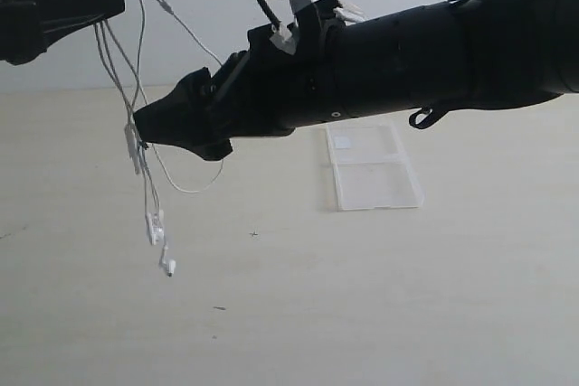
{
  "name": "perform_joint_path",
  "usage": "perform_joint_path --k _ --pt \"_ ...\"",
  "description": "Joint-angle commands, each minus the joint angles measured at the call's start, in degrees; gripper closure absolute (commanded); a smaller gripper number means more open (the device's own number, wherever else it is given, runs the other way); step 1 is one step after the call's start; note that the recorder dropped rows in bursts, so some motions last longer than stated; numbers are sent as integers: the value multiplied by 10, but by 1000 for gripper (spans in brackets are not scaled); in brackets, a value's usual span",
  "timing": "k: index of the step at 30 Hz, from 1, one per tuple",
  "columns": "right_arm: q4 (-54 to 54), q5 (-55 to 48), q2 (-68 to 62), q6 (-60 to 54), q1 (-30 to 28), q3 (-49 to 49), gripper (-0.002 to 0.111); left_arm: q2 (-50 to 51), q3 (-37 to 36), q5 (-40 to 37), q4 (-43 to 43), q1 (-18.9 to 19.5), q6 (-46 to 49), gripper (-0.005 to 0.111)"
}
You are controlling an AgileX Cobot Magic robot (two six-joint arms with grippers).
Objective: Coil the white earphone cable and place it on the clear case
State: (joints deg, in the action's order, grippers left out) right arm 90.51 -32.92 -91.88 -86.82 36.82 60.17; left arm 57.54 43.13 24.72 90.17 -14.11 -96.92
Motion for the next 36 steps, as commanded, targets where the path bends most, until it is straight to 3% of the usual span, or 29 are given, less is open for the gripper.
perform_joint_path --k 1,9,17,24,36 --pt "6 -47 -1 -1 -1 2 30 0 2 -50 -3 -2 11 107" --pt "-6 16 -1 -4 -1 2 30 0 2 -47 -2 -2 23 107" --pt "-7 16 -1 -9 -1 2 30 0 2 -112 4 -2 23 107" --pt "-7 59 -1 -32 -1 2 30 0 2 -58 -8 -2 23 107" --pt "26 23 -1 -124 -1 2 30 0 31 -30 -18 -2 35 107"
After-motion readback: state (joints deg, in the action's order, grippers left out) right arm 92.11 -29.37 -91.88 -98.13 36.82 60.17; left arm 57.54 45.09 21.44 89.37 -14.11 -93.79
